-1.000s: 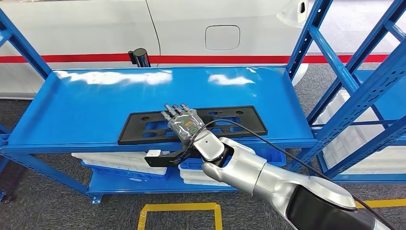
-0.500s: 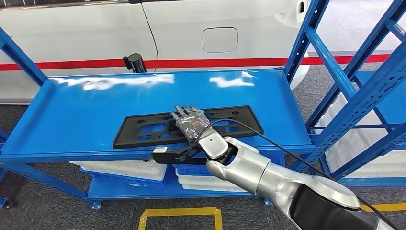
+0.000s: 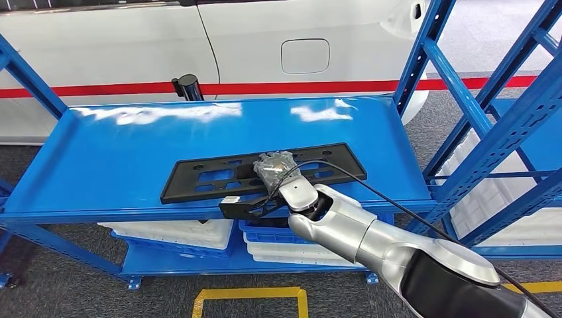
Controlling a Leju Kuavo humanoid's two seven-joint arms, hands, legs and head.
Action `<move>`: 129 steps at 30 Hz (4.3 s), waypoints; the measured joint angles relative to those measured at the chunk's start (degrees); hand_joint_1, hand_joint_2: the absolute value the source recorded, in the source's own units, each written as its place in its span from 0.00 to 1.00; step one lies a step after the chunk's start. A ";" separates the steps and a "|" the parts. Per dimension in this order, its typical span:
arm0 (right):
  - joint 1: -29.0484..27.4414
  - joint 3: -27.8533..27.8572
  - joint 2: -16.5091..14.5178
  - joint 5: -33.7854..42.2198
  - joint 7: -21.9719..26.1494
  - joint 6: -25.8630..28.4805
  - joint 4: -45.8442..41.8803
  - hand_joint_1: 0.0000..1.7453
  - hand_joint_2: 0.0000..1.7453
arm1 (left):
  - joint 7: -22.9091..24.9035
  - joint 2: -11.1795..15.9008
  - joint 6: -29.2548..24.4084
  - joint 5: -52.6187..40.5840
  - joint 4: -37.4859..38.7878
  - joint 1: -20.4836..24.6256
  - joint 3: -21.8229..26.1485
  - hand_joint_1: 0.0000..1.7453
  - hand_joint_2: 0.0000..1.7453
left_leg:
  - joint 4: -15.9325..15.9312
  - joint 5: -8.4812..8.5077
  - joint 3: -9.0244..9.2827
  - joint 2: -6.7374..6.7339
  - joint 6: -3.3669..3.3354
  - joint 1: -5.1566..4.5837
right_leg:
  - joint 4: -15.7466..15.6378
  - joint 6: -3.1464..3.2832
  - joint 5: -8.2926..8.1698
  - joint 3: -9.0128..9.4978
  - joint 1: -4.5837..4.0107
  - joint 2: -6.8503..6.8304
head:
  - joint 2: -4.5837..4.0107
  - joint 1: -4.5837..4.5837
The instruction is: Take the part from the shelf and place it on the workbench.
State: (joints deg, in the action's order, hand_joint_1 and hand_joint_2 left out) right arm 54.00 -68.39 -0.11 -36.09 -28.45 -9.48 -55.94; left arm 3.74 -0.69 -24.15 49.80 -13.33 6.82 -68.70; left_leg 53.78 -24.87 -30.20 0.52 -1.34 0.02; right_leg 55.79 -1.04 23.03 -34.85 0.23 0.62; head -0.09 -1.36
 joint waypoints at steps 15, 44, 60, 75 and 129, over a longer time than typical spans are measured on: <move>0.88 -0.02 -0.02 1.14 -0.34 -0.66 0.95 1.00 1.00 | -0.52 0.01 -0.01 0.17 0.00 0.00 0.00 0.00 0.00 | 0.02 0.01 0.05 0.01 0.01 -0.07 | 0.00 -0.01 -0.02 0.03 0.08 -0.03 | 0.00 0.00; 0.96 0.03 2.00 -12.25 -2.92 6.81 -3.49 1.00 1.00 | -2.21 -0.01 -2.75 -0.96 0.00 -0.04 0.00 0.00 0.00 | 0.03 0.02 -0.01 0.00 0.01 -0.07 | 0.00 -0.01 -0.03 -0.07 0.08 0.00 | 0.00 0.00; -1.73 1.58 4.43 -19.79 -2.61 8.64 -12.16 1.00 1.00 | -3.32 -0.01 -3.09 -2.85 0.00 -0.01 -0.39 0.00 0.00 | 0.05 0.01 -0.04 0.00 0.00 -0.08 | -0.01 -0.02 -0.03 -0.08 0.10 0.00 | 0.00 0.00; -3.26 3.24 5.50 -19.62 -2.10 7.74 -14.28 1.00 1.00 | -2.52 -0.16 -5.61 -4.60 0.00 0.14 -2.40 0.00 1.00 | -0.44 0.59 0.12 -0.14 -1.32 0.17 | 0.60 -1.07 0.41 -0.34 0.26 -0.07 | 0.00 0.04; -4.95 5.32 9.09 -17.52 -2.96 6.29 -18.82 1.00 1.00 | -3.98 -0.24 -5.74 -4.89 0.04 0.84 -2.78 0.00 1.00 | 11.88 -4.68 -3.76 -0.20 0.72 0.40 | 0.54 0.52 -0.90 -1.59 0.73 -0.27 | 0.00 0.37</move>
State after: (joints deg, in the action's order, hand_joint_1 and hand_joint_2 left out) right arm 49.05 -63.07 8.98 -53.61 -31.40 -3.18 -74.77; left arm -0.24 -0.92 -29.89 44.91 -13.29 7.66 -71.47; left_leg 65.66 -29.55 -33.96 0.32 -0.62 0.42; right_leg 56.33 -0.51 22.13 -36.44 0.96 0.36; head -0.09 -0.98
